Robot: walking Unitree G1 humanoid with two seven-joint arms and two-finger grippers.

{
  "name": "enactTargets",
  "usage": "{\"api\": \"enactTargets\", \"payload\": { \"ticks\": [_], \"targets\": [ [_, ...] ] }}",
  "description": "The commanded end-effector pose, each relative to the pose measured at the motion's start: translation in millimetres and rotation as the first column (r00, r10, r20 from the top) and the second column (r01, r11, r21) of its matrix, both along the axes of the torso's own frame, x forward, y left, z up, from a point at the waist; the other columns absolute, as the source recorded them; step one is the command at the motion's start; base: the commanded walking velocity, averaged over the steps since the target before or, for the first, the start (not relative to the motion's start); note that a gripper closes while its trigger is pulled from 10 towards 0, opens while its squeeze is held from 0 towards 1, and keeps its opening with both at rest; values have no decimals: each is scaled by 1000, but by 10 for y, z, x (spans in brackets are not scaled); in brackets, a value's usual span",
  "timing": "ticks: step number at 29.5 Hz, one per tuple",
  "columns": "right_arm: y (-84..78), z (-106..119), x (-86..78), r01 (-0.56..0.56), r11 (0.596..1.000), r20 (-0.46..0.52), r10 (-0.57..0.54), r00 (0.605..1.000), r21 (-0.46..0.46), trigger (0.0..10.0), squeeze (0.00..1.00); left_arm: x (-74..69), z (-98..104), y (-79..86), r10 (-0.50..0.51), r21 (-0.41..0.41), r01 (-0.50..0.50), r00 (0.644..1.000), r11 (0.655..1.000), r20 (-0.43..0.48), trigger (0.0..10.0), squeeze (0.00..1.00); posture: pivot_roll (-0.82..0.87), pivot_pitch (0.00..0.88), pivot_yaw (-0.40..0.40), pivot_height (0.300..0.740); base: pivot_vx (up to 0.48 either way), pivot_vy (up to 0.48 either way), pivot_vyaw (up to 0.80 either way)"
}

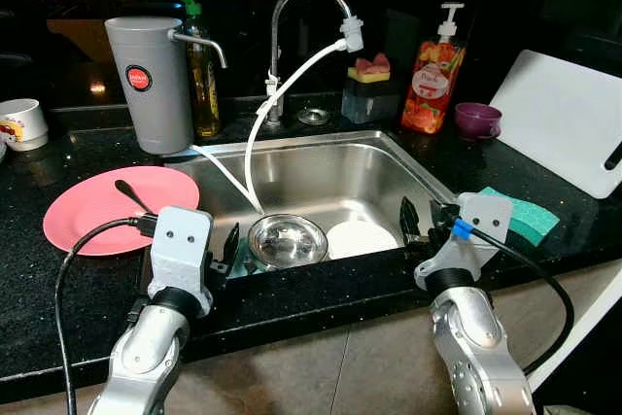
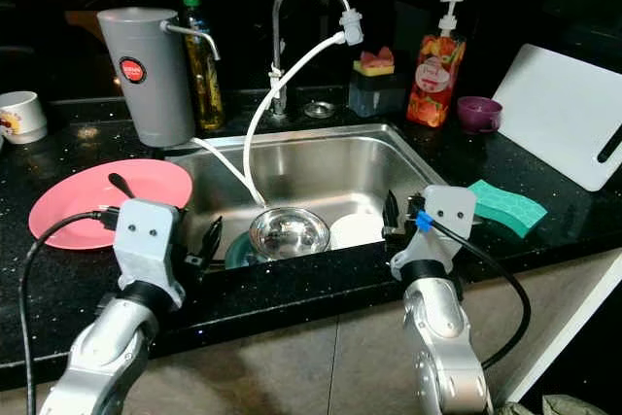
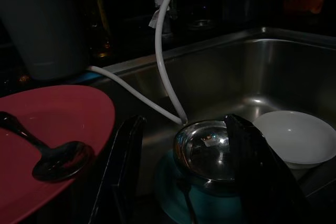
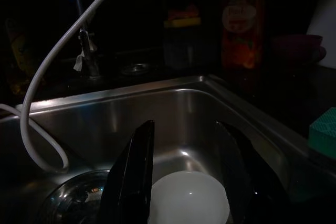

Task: Kitchen organization

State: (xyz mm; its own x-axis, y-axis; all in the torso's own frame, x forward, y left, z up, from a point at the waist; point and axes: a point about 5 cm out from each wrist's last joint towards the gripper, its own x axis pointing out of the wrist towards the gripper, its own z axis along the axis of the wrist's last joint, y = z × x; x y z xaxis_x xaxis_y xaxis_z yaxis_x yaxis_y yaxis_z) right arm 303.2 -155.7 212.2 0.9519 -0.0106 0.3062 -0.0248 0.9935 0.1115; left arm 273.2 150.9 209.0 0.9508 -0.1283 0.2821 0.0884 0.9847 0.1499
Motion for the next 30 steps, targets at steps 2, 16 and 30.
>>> {"api": "enactTargets", "payload": {
  "ticks": [2, 16, 30],
  "targets": [
    [-25, 5, 6, 8, 1000, -2, -8, 1000, -2, 10000, 0, -4, -32, -11, 8, 2, -8, 1000, 1000, -6, 10000, 0, 131, 61, -54, 740, 0, 0, 0],
    [-45, 25, -2, 14, 1000, 3, -14, 1000, -7, 10000, 0, 15, -24, -50, -2, -9, 2, 1000, 1000, 1, 10000, 0, 122, 59, -56, 740, 0, 0, 0],
    [-53, 35, 5, 16, 1000, 6, -16, 1000, -10, 10000, 0, 32, -11, -56, -4, -12, 4, 1000, 1000, 7, 10000, 0, 115, 51, -56, 740, 0, 0, 0]
  ]
}}
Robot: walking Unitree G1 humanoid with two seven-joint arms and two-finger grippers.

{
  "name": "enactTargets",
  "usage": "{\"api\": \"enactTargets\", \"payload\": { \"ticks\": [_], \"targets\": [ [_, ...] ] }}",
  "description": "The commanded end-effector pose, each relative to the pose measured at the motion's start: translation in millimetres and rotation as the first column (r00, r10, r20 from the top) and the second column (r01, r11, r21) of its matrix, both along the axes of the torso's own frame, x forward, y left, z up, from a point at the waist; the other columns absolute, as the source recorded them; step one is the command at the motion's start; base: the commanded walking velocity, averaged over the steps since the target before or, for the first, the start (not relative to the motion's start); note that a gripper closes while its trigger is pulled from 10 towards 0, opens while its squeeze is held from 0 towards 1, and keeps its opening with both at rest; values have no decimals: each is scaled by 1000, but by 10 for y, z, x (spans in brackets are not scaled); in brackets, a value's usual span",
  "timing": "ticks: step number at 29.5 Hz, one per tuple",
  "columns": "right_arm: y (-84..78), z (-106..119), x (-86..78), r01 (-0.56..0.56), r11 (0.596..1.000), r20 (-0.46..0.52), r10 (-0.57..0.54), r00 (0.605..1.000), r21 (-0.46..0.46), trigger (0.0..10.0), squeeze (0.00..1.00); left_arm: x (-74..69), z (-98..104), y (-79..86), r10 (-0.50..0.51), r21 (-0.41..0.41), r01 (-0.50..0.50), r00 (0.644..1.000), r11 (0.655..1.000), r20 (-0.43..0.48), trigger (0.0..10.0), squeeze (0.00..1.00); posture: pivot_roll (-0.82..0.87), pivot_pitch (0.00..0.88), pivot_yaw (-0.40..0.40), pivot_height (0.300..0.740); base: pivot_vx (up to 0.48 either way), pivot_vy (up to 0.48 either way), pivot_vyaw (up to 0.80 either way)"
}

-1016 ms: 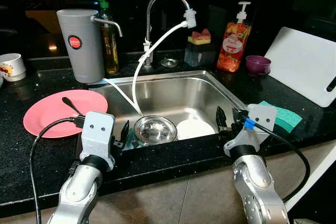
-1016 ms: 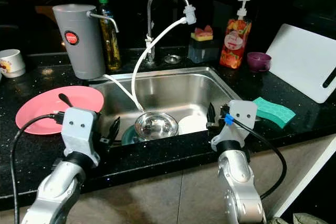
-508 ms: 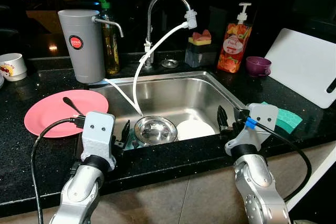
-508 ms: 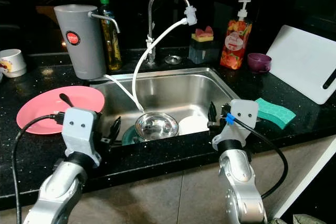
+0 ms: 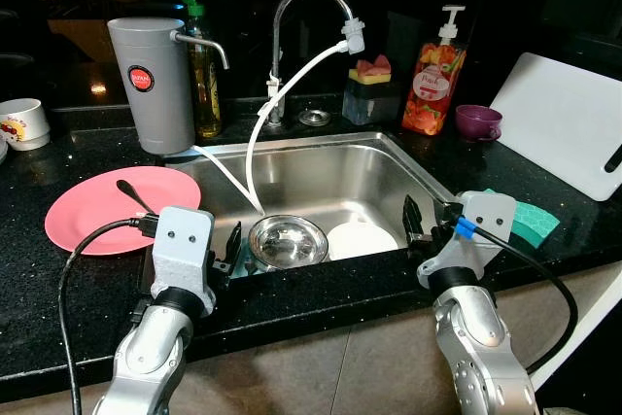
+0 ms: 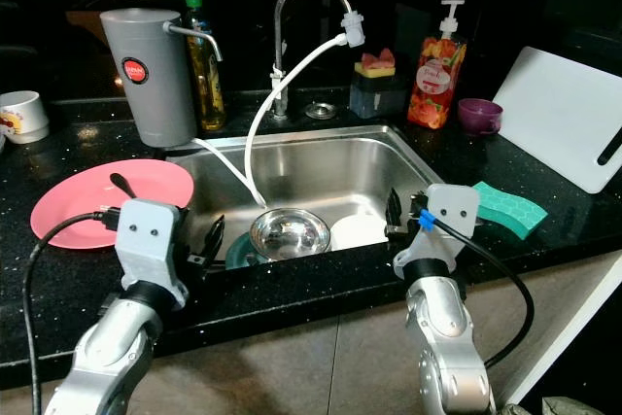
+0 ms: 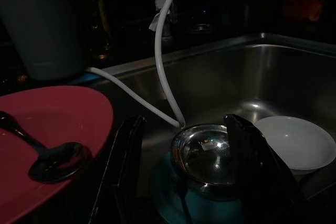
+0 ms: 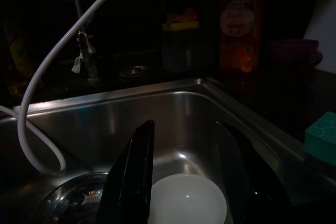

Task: Kitchen organization

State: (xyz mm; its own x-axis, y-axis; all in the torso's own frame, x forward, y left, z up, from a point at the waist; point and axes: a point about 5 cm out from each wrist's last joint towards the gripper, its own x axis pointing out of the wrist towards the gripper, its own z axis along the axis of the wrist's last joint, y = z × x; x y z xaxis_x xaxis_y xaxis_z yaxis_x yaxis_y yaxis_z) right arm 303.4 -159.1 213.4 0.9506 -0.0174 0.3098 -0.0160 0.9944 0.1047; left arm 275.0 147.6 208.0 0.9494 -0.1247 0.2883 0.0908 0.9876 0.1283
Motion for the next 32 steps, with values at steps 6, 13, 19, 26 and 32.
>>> {"api": "enactTargets", "payload": {
  "ticks": [6, 13, 19, 26, 32],
  "targets": [
    [-26, 43, 15, 8, 1000, 11, -8, 1000, -6, 10000, 0, 40, 18, -27, -4, 9, 3, 1000, 1000, 13, 10000, 0, 112, 40, -53, 740, 0, 0, 0],
    [-30, 49, 23, 7, 1000, 14, -7, 1000, -9, 10000, 0, 48, 20, -38, -7, 9, 7, 1000, 1000, 17, 10000, 0, 112, 32, -56, 740, 0, 0, 0],
    [-23, 48, 25, 4, 1000, 14, -4, 1000, -9, 10000, 0, 56, 13, -42, -10, 9, 10, 1000, 1000, 19, 10000, 0, 112, 28, -56, 740, 0, 0, 0],
    [-26, 50, 22, 6, 1000, 15, -6, 1000, -9, 10000, 0, 59, 12, -48, -15, 9, 15, 1000, 1000, 21, 10000, 0, 110, 27, -55, 740, 0, 0, 0],
    [-33, 44, 9, 11, 1000, 13, -11, 1000, -9, 10000, 0, 62, 6, -67, -22, 7, 22, 1000, 1000, 21, 10000, 0, 110, 27, -55, 740, 0, 0, 0]
  ]
}}
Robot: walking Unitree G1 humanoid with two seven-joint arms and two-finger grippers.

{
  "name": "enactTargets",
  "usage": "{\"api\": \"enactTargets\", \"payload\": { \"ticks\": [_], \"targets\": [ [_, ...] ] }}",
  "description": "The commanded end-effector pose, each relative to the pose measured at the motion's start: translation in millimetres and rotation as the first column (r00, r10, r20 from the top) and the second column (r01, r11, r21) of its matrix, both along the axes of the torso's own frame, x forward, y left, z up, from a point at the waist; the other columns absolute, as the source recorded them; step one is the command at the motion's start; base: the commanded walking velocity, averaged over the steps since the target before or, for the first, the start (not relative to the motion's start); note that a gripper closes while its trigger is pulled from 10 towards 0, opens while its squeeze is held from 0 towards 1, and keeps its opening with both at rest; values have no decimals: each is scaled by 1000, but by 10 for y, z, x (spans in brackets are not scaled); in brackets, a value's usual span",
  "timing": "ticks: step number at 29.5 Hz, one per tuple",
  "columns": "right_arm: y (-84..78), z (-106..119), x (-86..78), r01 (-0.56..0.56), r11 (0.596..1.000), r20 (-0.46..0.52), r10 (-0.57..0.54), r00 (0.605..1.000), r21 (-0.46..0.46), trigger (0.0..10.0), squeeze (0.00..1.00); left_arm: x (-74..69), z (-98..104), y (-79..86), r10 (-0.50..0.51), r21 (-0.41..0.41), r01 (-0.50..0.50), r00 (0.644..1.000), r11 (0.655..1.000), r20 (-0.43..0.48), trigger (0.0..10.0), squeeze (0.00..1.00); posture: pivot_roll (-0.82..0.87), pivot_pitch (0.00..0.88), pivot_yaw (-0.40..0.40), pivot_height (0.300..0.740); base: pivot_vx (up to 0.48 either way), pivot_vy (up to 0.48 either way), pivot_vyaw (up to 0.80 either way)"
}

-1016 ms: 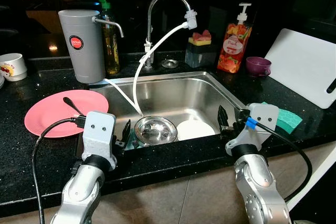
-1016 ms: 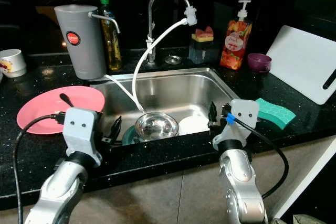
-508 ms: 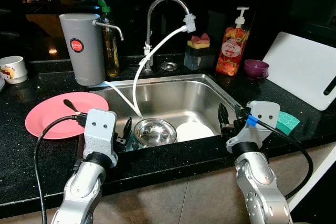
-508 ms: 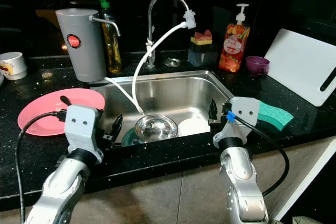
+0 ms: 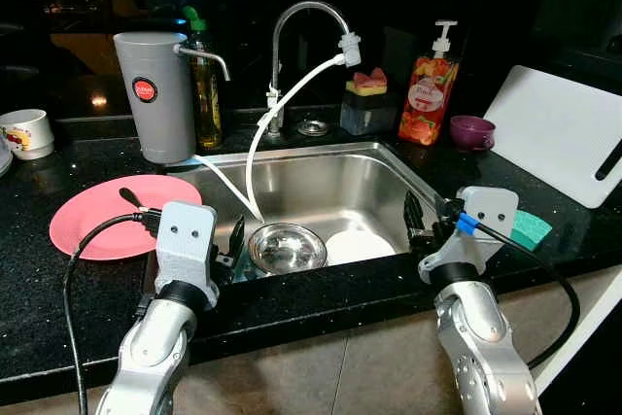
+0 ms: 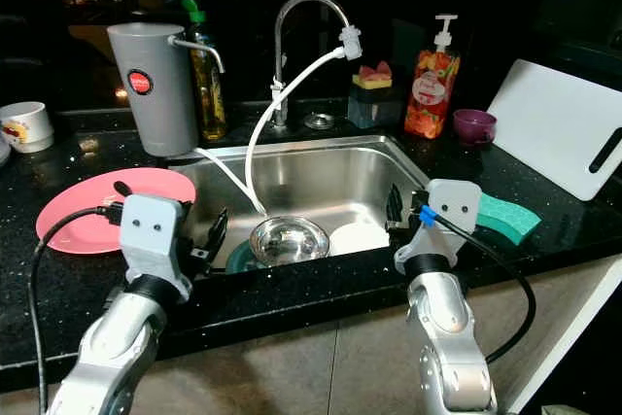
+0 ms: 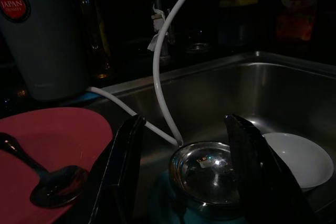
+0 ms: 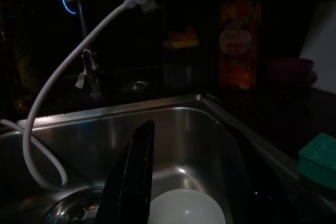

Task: Kitchen organization

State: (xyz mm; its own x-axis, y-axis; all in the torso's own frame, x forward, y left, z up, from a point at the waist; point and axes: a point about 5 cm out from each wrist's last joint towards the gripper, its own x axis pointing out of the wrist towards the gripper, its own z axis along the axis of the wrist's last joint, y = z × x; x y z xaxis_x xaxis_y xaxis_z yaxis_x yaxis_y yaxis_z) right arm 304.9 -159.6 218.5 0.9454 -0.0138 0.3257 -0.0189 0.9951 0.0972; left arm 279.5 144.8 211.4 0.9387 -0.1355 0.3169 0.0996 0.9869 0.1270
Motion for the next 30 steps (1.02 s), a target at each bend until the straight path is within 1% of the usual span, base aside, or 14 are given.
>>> {"api": "enactTargets", "payload": {
  "ticks": [1, 23, 30],
  "targets": [
    [-27, -8, -6, 13, 1000, -4, -13, 1000, -2, 10000, 0, 17, -27, -39, -9, 11, 9, 1000, 1000, -9, 10000, 0, 110, 27, -55, 740, 0, 0, 0],
    [-37, -56, -26, 21, 1000, -24, -21, 999, -1, 10000, 0, 14, -51, -26, -5, 12, 5, 1000, 1000, -18, 10000, 0, 101, 44, -52, 740, 0, 0, 0],
    [-4, -106, -45, 14, 1000, -39, -14, 999, 1, 10000, 0, 16, -67, -22, -5, 15, 5, 1000, 1000, -24, 10000, 0, 101, 44, -52, 740, 0, 0, 0]
  ]
}}
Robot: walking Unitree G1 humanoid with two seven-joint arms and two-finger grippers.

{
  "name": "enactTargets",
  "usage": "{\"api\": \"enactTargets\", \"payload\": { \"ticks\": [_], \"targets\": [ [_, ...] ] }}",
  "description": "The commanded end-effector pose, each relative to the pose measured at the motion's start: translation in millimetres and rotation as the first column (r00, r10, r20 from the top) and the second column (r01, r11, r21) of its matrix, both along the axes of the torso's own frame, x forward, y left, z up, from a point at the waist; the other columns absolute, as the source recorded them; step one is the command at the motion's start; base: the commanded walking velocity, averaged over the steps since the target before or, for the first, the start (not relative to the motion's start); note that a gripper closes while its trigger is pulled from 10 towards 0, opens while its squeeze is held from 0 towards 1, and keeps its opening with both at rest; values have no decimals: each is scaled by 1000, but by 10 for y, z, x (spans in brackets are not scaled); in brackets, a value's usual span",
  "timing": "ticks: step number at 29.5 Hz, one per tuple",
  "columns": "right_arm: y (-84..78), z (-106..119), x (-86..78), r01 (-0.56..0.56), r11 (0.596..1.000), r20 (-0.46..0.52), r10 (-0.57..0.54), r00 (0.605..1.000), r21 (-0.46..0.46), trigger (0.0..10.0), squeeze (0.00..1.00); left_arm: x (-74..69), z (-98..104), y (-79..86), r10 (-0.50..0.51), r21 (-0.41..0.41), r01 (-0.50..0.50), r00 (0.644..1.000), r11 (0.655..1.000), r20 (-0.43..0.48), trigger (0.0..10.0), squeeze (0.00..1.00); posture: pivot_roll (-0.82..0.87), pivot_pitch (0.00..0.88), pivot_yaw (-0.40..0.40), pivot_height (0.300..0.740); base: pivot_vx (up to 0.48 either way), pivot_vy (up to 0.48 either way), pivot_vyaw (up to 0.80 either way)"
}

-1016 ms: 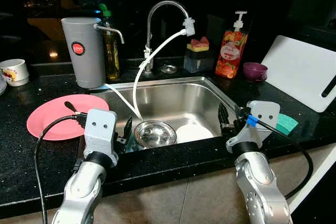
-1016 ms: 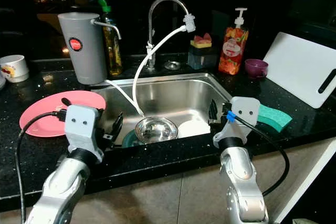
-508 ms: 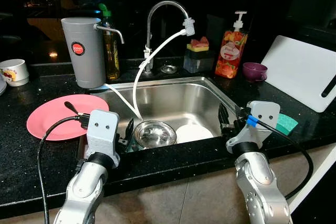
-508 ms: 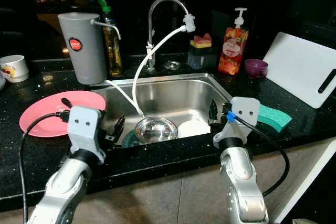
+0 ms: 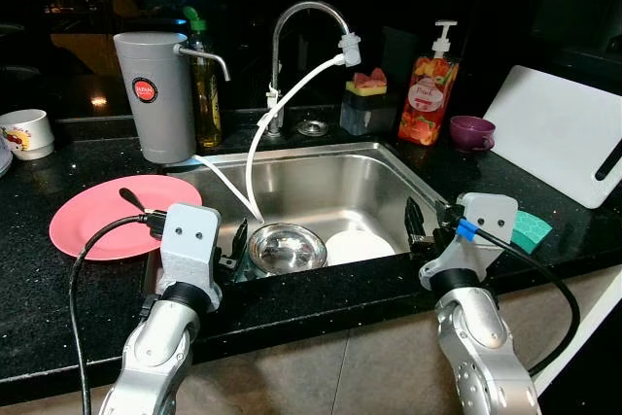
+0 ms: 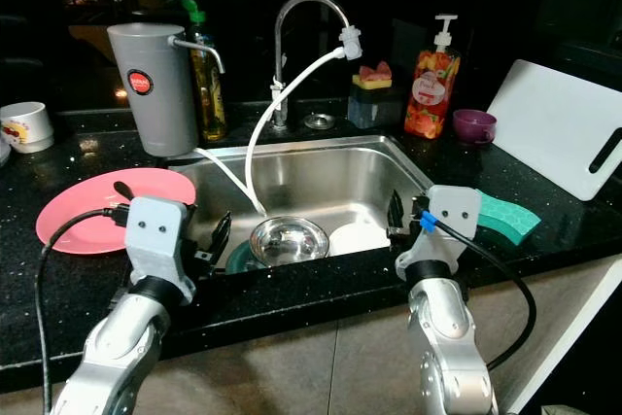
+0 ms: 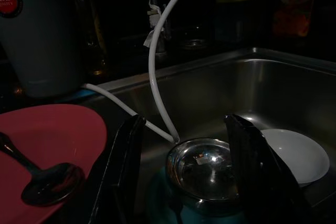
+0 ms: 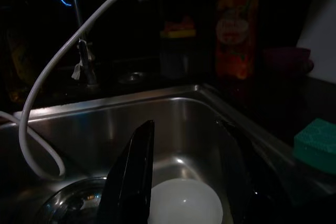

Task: Kitchen organization

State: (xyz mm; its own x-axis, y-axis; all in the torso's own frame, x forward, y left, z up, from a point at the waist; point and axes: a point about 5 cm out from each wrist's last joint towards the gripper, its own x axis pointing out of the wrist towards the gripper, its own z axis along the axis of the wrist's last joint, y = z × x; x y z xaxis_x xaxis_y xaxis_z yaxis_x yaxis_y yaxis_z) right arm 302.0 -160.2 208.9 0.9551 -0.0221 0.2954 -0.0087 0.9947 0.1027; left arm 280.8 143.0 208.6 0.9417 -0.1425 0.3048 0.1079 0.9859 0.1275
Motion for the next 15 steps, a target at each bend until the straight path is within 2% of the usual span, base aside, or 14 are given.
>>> {"api": "enactTargets", "payload": {
  "ticks": [1, 15],
  "targets": [
    [1, -9, -16, 7, 1000, -7, -7, 1000, -4, 10000, 0, 3, -40, -5, 2, 14, -1, 1000, 1000, -11, 10000, 0, 101, 44, -52, 740, 0, 0, 0],
    [-32, 19, -7, 19, 1000, 2, -19, 1000, -5, 10000, 0, 4, -32, -5, 4, 13, -3, 1000, 1000, -8, 10000, 0, 98, 46, -50, 740, 0, 0, 0]
  ]
}}
